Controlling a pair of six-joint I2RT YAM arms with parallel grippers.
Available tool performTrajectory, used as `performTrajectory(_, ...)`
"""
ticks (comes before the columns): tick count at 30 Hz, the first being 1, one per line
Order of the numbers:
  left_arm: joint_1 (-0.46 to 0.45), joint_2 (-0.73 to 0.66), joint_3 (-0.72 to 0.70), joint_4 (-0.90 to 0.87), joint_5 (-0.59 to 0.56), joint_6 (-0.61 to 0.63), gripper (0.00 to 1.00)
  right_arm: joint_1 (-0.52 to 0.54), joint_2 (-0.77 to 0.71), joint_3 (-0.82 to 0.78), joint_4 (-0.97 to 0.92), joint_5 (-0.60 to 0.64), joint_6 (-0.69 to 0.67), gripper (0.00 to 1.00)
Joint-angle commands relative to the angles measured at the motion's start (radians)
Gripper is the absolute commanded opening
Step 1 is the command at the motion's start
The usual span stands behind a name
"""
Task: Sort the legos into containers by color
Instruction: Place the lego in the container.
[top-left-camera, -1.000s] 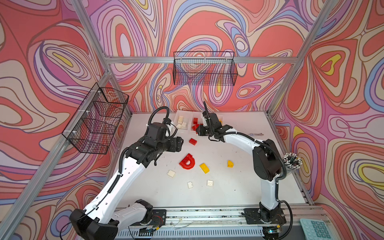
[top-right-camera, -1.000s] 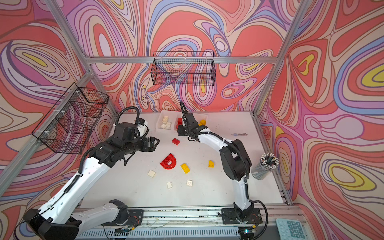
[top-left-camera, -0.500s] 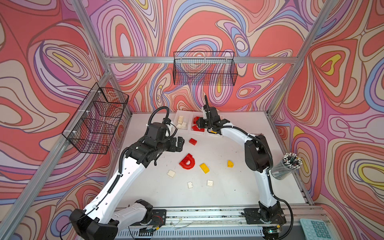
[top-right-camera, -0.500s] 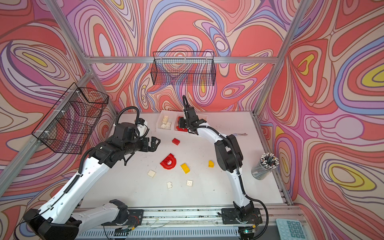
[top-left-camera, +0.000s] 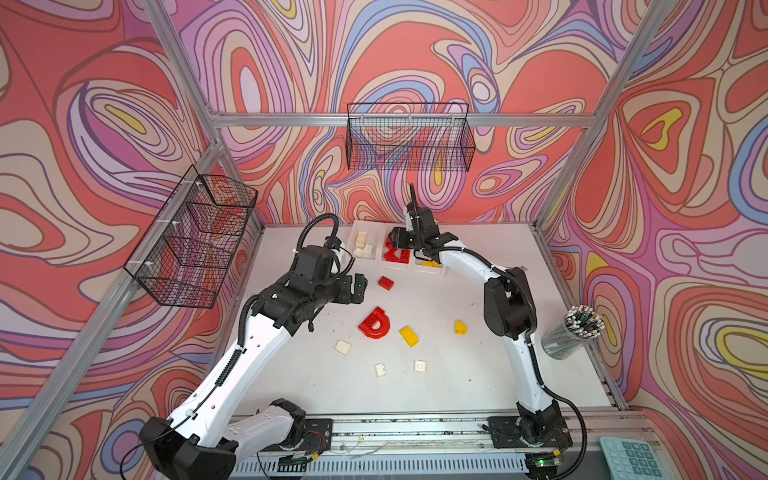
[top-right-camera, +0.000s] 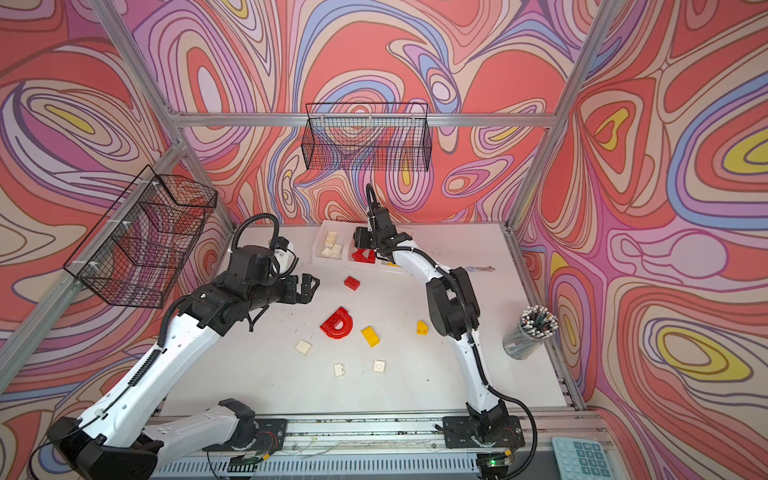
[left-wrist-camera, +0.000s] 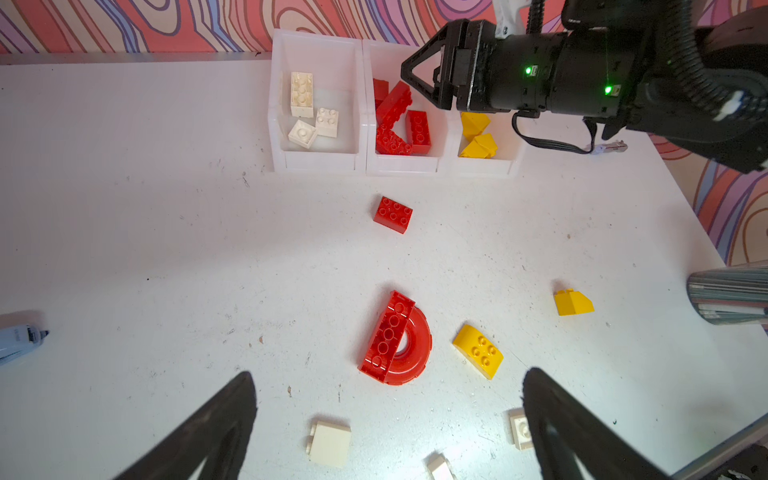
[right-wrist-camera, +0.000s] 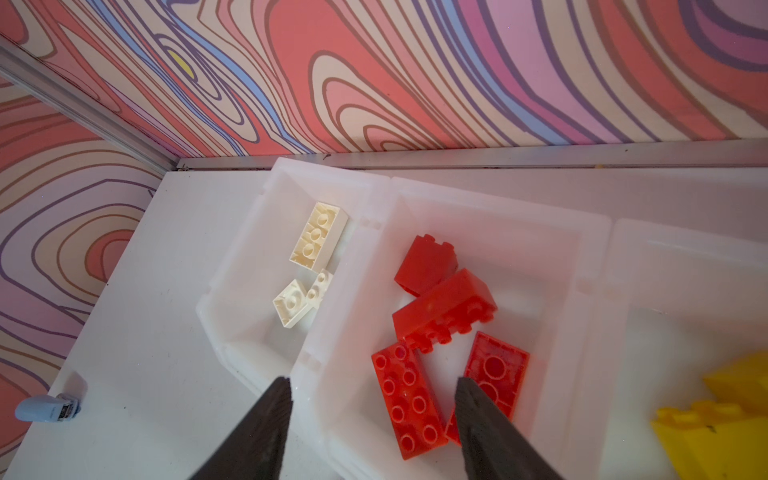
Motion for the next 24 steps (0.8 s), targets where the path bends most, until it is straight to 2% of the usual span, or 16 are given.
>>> performTrajectory(1,-0.006,-0.002,-0.013,-0.004,0.013,0.019,1.0,-0.003,-0.004,0.016,-0.027,0.014,-0.023,0.67)
performTrajectory(9,-0.006,0.004,-0.012,-0.008,0.018,0.027,0.99,-0.003,-0.113,-0.071,0.004,-0.003,-0.051,0.72)
performTrajectory(24,-0.008,0.057,0.009,-0.043,0.012,0.061,0.91,0.01,-0.539,-0.503,0.086,-0.059,-0.042,0.73)
